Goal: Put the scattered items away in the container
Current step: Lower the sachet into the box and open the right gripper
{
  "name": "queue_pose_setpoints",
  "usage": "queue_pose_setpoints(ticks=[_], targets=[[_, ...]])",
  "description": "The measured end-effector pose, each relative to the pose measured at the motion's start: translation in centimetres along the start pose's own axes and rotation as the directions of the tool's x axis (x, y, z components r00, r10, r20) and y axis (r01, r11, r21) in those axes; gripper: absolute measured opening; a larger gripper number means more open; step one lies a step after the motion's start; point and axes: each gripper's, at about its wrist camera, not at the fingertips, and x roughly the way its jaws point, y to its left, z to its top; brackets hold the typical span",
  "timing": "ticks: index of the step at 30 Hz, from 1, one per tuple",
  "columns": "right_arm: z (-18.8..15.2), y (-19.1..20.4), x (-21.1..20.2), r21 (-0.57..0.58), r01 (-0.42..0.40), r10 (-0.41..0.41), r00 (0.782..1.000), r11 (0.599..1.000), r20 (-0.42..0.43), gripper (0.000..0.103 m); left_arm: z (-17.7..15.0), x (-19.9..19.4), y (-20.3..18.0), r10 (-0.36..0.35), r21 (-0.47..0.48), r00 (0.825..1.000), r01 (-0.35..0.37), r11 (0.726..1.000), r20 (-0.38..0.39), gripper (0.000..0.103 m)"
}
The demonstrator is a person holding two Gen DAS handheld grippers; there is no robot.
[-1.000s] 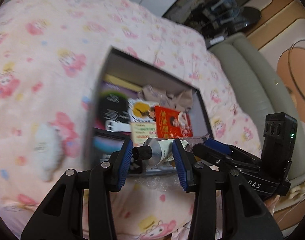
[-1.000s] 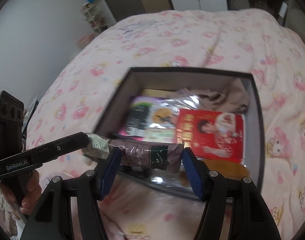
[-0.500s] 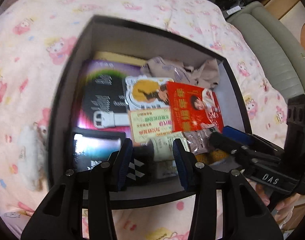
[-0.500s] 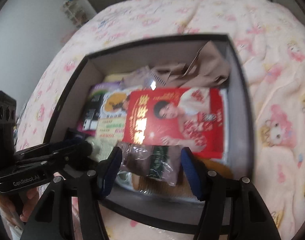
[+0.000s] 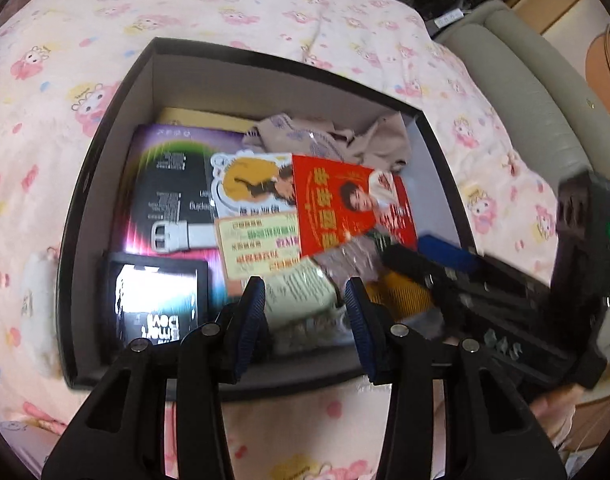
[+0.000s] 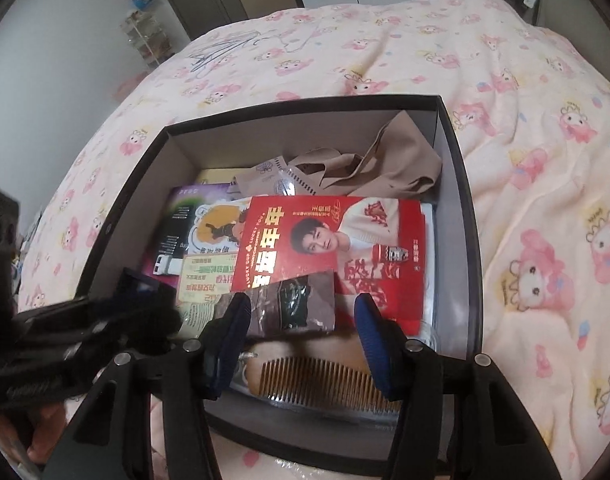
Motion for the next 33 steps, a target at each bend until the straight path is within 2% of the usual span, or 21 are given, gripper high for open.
queue_pose_setpoints(ticks=[9, 11, 13, 14, 15, 17, 19, 22, 25, 28, 30, 33], targets=[[-0.3, 0.1, 0.9, -0.001, -0.016, 0.016, 0.998, 1.0, -0.061, 0.05, -0.3, 1.6, -0.7, 0.144, 0.069, 0.989, -0.14, 0.988, -0.043, 0.044], [-0.7, 0.0, 1.1, 0.004, -0.038, 0.039, 0.995, 0.999, -0.091, 0.05, -0.2, 1.7, -0.5, 0.144, 0.068, 0.989, -0.141, 0.988, -0.039, 0.044], [-1.1, -0.2, 1.3, 0.031, -0.093, 0.097, 0.988, 0.995, -0.122, 0.05, -0.2, 1.3, -0.3, 0.178, 0.062, 0.984, -0.176, 0.982, -0.027, 0.041], [-1.1, -0.4, 1.2, 0.05, -0.124, 0.13, 0.984, 0.991, -0.122, 0.05, -0.3, 1.1, -0.3, 0.176, 0.062, 0.984, -0.174, 0.983, -0.027, 0.041], [-1.1, -0.6, 0.9, 0.062, -0.142, 0.148, 0.983, 0.988, -0.111, 0.05, -0.5, 0.9, -0.2, 0.144, 0.064, 0.989, -0.142, 0.988, -0.037, 0.042], [-0.7, -0.6, 0.3, 0.052, -0.117, 0.12, 0.991, 0.992, -0.056, 0.05, -0.9, 0.8, -0.4, 0.115, 0.087, 0.992, -0.11, 0.99, -0.058, 0.042], [-0.1, -0.6, 0.0, 0.033, -0.074, 0.075, 0.997, 0.997, -0.009, 0.05, -1.2, 1.1, -0.8, 0.148, 0.128, 0.987, -0.139, 0.982, -0.067, 0.042], [0.3, -0.4, 1.1, 0.036, -0.077, 0.078, 0.996, 0.996, -0.037, 0.05, -0.7, 1.7, -0.6, 0.171, 0.126, 0.982, -0.159, 0.979, -0.086, 0.045], [0.1, -0.1, 2.2, 0.02, -0.054, 0.056, 0.995, 0.998, -0.086, 0.05, 0.1, 2.0, -0.8, 0.224, 0.141, 0.972, -0.213, 0.967, -0.067, 0.043], [-0.5, 0.1, 2.0, 0.032, -0.089, 0.092, 0.989, 0.996, -0.116, 0.05, 0.6, 1.4, -0.8, 0.234, 0.13, 0.972, -0.228, 0.965, -0.032, 0.041], [-0.6, 0.1, 1.3, 0.034, -0.097, 0.1, 0.991, 0.995, -0.087, 0.05, 0.7, 0.9, -0.8, 0.207, 0.113, 0.978, -0.205, 0.972, -0.007, 0.041], [-0.1, 0.1, 0.5, 0.015, -0.056, 0.056, 0.998, 0.998, -0.015, 0.05, 0.8, 0.8, -0.9, 0.175, 0.104, 0.984, -0.175, 0.979, 0.001, 0.041]])
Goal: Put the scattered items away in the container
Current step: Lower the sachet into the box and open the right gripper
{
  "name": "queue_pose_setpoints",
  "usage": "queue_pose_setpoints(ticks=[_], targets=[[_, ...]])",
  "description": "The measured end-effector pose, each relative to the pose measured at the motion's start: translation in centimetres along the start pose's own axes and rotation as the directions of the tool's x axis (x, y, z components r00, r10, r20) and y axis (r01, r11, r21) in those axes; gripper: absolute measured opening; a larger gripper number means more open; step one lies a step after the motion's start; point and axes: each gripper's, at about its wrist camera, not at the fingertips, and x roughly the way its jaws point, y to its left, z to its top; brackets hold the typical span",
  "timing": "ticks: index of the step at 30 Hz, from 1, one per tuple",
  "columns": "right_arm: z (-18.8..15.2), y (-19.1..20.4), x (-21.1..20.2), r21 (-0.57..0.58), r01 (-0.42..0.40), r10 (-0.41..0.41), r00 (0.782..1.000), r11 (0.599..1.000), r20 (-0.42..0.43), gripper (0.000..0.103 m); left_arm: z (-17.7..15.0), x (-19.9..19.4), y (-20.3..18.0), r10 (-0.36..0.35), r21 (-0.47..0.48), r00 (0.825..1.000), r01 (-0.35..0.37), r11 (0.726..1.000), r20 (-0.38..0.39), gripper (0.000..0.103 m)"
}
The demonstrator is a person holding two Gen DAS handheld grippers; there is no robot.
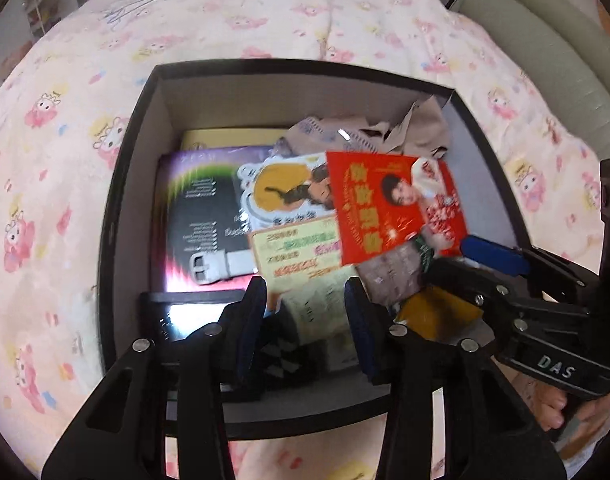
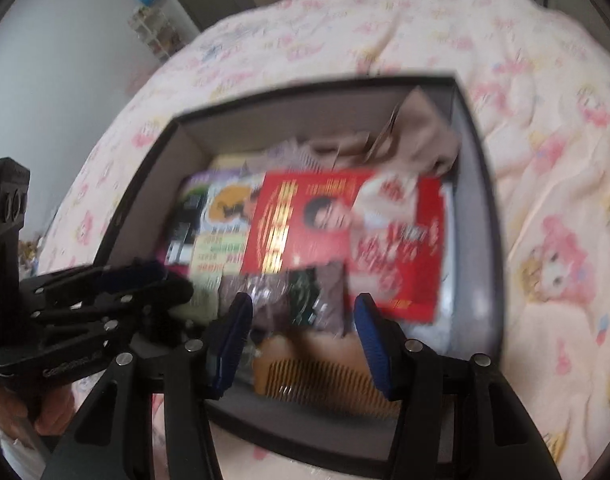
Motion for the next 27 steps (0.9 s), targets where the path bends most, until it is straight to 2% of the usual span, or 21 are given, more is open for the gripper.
queue_pose_setpoints(ticks=[3, 7, 10, 14, 17, 19, 23, 27], targets=[[0.6, 0.1, 0.7, 0.003, -0.015, 0.015, 1.0, 1.0, 0.004, 0.05, 0.5, 1.0, -0.3, -0.017, -0.007, 1.0, 0.017, 1.0, -0.018, 0.041], [0.3, -0.3, 2.5, 0.01, 0.002, -0.001, 0.997, 1.0, -0.079, 0.05, 0.7, 1.6, 0.2, -0.039, -0.039, 0.999, 0.038, 0.999, -0.025, 0.042], [-0.2, -0.5, 2.2, 0.027, -0.025, 0.028, 0.991, 0.999, -0.134, 0.049, 0.5, 1.3, 0.5, -0.035, -0.03, 0.999, 0.034, 0.999, -0.018, 0.04], [-0.8, -0.3, 1.1, -0.004, -0.04, 0.04, 0.996, 0.999, -0.085, 0.049, 0.4, 1.0, 0.9, -0.055, -0.037, 0.998, 0.055, 0.998, 0.004, 0.04], [0.3, -0.5, 0.8, 0.006, -0.028, 0.028, 1.0, 1.0, -0.005, 0.049, 0.8, 1.5, 1.3, -0.082, -0.068, 0.997, 0.082, 0.994, 0.008, 0.04], [0.9, -0.7, 1.2, 0.015, -0.035, 0.035, 0.999, 0.999, 0.014, 0.049, 0.8, 2.1, 1.1, -0.102, -0.079, 0.995, 0.102, 0.992, -0.003, 0.04], [0.8, -0.9, 3.1, 0.014, -0.025, 0.026, 0.999, 1.0, -0.045, 0.049, 0.2, 2.2, 0.8, -0.124, -0.076, 0.992, 0.123, 0.989, -0.008, 0.04], [0.4, -1.3, 2.7, 0.042, -0.087, 0.091, 0.99, 0.995, -0.108, 0.047, -0.5, 1.9, 1.1, -0.155, -0.08, 0.988, 0.153, 0.985, -0.016, 0.04]])
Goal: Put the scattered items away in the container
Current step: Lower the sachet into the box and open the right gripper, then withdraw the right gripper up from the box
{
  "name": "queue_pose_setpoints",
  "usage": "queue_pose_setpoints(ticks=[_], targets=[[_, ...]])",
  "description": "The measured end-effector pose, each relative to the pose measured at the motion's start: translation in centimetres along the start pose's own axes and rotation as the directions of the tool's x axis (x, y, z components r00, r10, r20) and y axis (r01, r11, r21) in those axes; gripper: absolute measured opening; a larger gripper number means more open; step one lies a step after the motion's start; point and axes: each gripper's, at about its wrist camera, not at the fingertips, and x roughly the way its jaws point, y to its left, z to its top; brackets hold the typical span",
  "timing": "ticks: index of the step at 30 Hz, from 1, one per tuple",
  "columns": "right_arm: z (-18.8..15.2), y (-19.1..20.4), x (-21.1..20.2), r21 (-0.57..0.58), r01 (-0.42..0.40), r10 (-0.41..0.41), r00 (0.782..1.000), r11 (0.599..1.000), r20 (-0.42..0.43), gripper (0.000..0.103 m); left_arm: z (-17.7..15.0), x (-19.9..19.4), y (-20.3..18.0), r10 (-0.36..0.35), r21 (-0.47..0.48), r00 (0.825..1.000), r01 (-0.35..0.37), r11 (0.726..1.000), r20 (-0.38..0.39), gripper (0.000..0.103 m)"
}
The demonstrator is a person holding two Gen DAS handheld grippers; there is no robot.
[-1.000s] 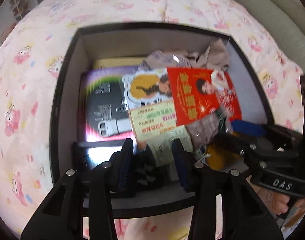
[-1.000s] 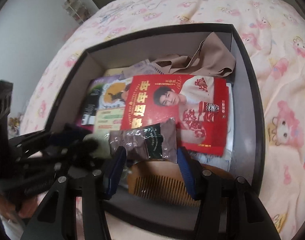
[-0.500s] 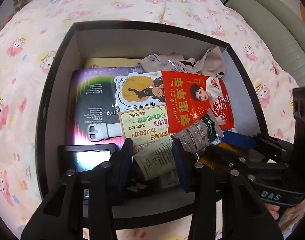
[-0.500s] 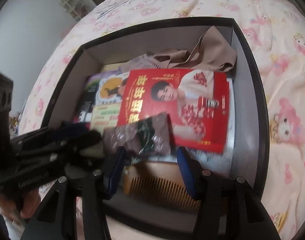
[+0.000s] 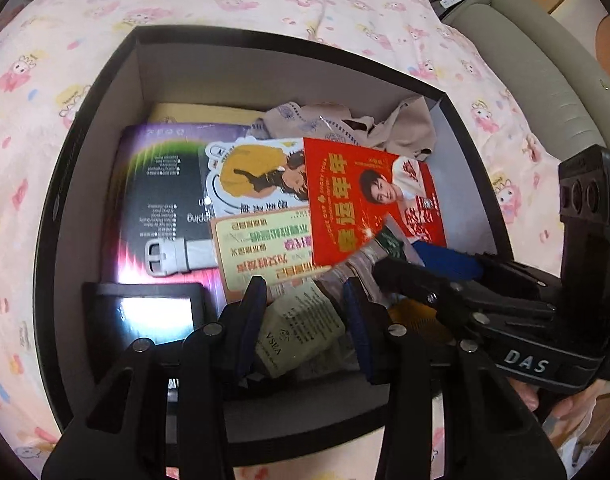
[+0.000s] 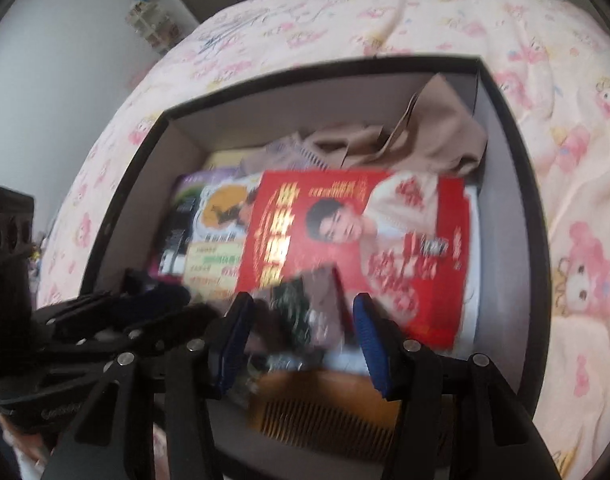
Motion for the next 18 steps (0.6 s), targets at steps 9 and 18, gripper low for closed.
queue_pose_setpoints(ticks=[9, 18], targets=[[-0.8, 1.4, -1.7, -0.048, 0.143, -0.139, 0.987, 0.989, 0.076, 0.047, -0.2, -0.7, 0.2, -0.003, -0.001, 1.0, 0.003, 1.0, 0.021, 0.04], [-0.7, 1.2, -0.2, -0.051, 0.198, -0.196, 0.98, 0.979, 0.041, 0.047, -0.4, -0.1, 0.0, -0.022, 0.0, 1.0, 0.022, 1.0, 0.022, 0.04]])
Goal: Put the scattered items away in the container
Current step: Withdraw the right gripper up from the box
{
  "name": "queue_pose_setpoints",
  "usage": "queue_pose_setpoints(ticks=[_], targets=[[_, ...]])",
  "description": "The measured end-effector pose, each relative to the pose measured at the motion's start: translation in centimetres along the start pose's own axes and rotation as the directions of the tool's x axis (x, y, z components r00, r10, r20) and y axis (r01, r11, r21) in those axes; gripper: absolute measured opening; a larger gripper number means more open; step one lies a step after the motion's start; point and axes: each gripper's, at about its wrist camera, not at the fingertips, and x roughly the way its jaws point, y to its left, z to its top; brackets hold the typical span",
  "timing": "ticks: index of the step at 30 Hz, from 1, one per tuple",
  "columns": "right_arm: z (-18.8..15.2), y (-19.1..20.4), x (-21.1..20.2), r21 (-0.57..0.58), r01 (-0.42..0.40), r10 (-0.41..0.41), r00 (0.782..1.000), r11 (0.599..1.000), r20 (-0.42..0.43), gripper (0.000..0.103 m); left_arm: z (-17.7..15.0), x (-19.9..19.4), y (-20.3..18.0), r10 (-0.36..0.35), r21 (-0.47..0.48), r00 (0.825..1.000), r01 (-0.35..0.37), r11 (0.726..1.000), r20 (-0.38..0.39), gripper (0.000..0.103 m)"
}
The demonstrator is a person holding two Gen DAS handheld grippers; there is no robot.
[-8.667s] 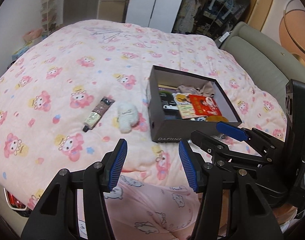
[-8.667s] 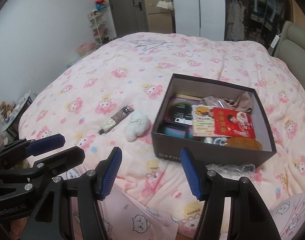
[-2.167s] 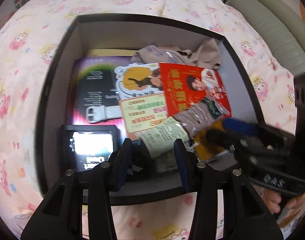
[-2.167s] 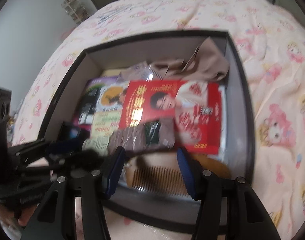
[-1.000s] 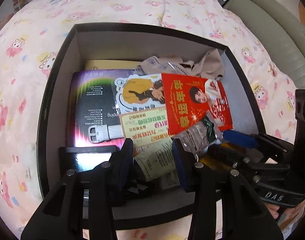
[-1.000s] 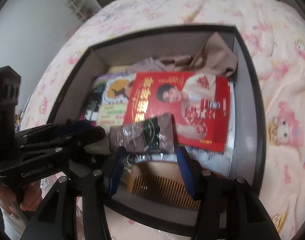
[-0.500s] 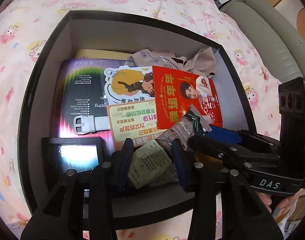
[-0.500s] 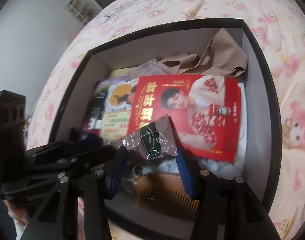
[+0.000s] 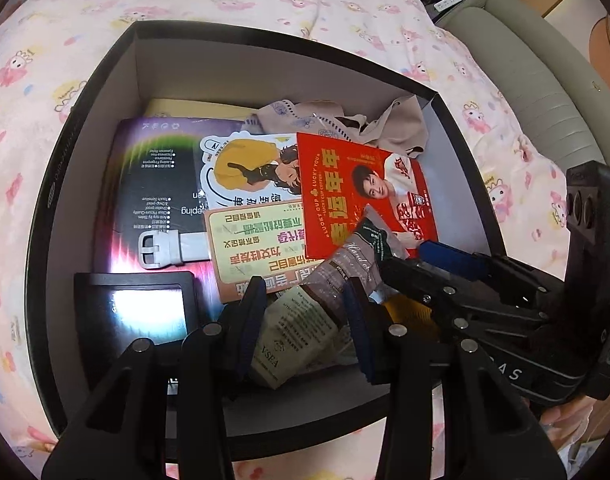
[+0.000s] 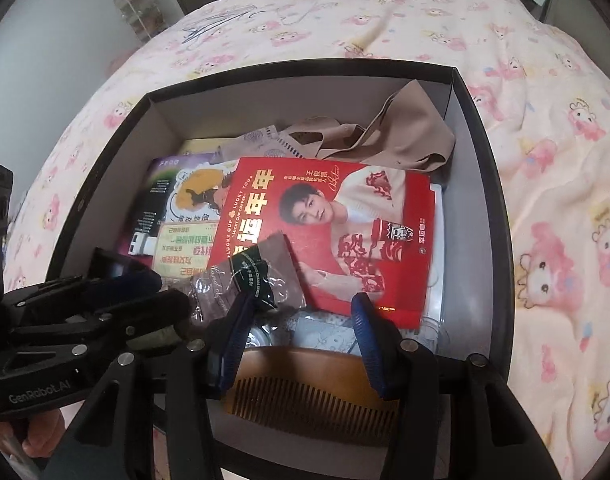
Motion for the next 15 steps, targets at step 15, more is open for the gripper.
queue_pose_setpoints(ticks=[15], targets=[[-5.9, 4.5, -9.7, 0.082, 0.029, -0.046, 0.976, 0.996, 0.212, 0.057, -6.1, -11.2, -4.3, -0.034, 0.149, 0.985, 0.009, 0.989, 0.168, 0.041]])
